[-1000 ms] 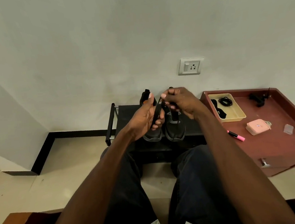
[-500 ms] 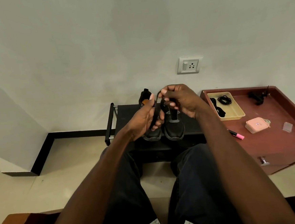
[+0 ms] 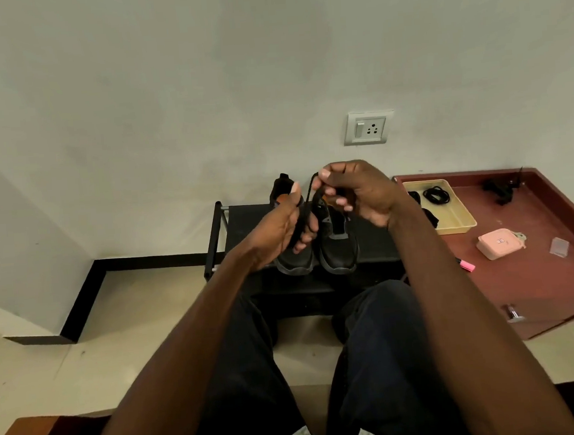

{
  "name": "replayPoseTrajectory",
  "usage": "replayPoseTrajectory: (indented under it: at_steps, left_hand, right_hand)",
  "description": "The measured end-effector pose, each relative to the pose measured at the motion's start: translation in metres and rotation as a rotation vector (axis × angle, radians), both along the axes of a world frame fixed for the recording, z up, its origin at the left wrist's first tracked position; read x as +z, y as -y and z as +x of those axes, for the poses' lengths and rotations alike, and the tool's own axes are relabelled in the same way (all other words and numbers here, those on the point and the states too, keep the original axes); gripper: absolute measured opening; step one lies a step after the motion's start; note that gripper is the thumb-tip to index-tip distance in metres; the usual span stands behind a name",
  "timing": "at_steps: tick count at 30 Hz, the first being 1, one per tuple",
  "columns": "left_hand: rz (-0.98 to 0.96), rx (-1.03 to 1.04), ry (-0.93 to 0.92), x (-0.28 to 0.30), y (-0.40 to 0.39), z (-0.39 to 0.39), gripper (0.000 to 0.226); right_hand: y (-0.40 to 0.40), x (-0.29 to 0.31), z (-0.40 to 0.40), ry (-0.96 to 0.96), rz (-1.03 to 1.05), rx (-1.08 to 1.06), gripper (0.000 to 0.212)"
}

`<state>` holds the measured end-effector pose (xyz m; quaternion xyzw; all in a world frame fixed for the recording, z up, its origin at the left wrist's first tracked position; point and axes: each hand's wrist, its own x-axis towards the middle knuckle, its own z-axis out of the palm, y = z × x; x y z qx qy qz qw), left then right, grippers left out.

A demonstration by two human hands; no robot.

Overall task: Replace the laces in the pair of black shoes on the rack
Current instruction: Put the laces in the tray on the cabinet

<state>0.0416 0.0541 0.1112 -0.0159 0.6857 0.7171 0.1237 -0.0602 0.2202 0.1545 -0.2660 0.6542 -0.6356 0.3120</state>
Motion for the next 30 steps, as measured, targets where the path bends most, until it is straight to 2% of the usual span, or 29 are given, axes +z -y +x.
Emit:
replayPoseTrajectory:
  at_steps: [3,5,7,9,11,13,15,17,20,23,26,30]
  left_hand:
    - [0.199,-0.103,-0.012,0.012,0.0,0.005,0.077]
    - [0.428,-0.072,-0.062,0.017,0.003,0.005,0.076]
    - [0.53,0.046,-0.117,0.018,0.008,0.004,0.075]
    - [0.417,0.152,-0.13,0.014,0.012,0.001,0.074]
    - [0.202,0.185,-0.101,0.009,0.011,-0.001,0.075]
    - [0.072,0.112,-0.049,0.003,0.008,-0.001,0.078]
    - [0.072,0.02,-0.016,0.002,0.002,0.001,0.077]
    - [0.114,-0.05,-0.004,0.006,-0.001,0.004,0.077]
    - [0.309,-0.102,-0.041,0.012,0.001,0.006,0.073]
    - [0.56,-0.006,-0.133,0.014,0.005,0.006,0.065]
    - [0.636,0.158,-0.19,0.005,0.007,0.003,0.063]
    - [0.648,0.298,-0.15,-0.009,0.003,-0.003,0.07]
  right_hand:
    - [0.009,-0.026,-0.005,-0.088,0.163,-0.091,0.025]
    - [0.012,-0.052,0.009,-0.081,0.303,0.03,0.028]
    - [0.01,-0.066,0.027,-0.053,0.399,0.197,0.022]
    - [0.005,-0.06,0.04,-0.06,0.446,0.346,0.019]
    - [-0.001,-0.038,0.04,-0.072,0.414,0.404,0.018]
    - [-0.004,-0.012,0.03,-0.086,0.287,0.329,0.017]
    - [-0.004,0.005,0.013,-0.082,0.138,0.159,0.018]
    - [0.001,0.004,0.0,-0.084,0.08,0.004,0.018]
    - [0.005,-0.026,0.002,-0.083,0.178,-0.06,0.019]
    - [0.004,-0.06,0.031,-0.055,0.252,-0.03,0.021]
    - [0.005,-0.071,0.054,-0.096,0.251,-0.075,0.021]
    - [0.01,-0.061,0.059,-0.483,0.324,-0.239,0.017]
